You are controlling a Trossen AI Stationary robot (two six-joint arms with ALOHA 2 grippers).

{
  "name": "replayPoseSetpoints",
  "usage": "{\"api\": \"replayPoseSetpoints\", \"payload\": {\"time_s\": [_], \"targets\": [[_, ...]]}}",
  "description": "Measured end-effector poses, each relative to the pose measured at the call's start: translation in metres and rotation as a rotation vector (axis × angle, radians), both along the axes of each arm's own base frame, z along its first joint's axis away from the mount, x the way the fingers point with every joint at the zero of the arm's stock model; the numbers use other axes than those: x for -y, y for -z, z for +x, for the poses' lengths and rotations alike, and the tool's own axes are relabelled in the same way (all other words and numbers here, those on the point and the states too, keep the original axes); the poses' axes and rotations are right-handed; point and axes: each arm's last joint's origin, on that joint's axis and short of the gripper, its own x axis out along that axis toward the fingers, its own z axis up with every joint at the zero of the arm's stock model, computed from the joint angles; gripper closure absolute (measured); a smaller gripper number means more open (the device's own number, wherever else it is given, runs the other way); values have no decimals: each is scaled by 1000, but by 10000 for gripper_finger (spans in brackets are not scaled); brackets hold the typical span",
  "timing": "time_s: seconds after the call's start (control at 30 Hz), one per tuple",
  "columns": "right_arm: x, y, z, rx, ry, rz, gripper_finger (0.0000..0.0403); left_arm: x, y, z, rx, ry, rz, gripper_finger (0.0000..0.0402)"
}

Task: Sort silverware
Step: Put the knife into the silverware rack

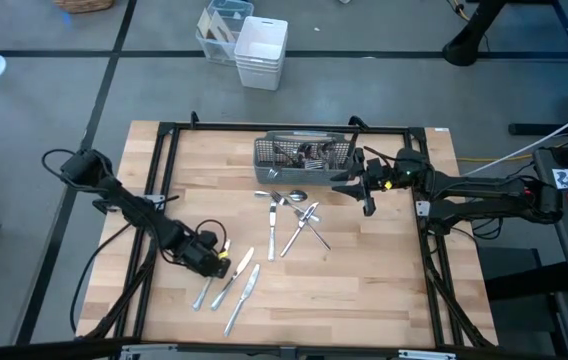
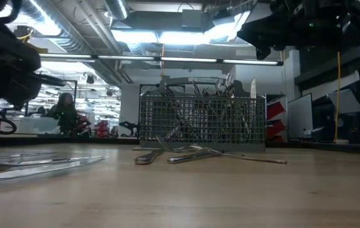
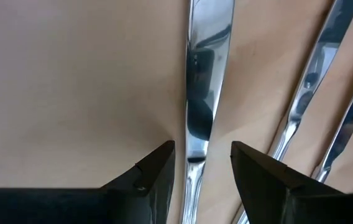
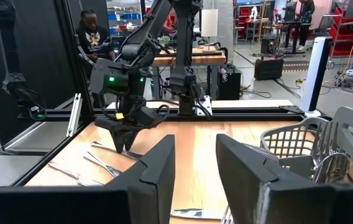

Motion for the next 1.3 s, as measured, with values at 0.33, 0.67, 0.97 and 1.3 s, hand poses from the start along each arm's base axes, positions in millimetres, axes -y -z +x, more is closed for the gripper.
{"api": "replayPoseSetpoints", "payload": {"time_s": [0.33,0.67,0.97,1.3], "targets": [[0,0,0,1,1,-1,285,17,0,-4,-36,-25,-22,251],[0,-1,0,7,2,-3,285,30,0,12,-159,29,95,251],[0,-1,0,6,2,-3,285,30,6,12,-169,-11,108,251],[0,-1,0,6,1,-3,285,29,7,12,-171,-16,110,259]]}}
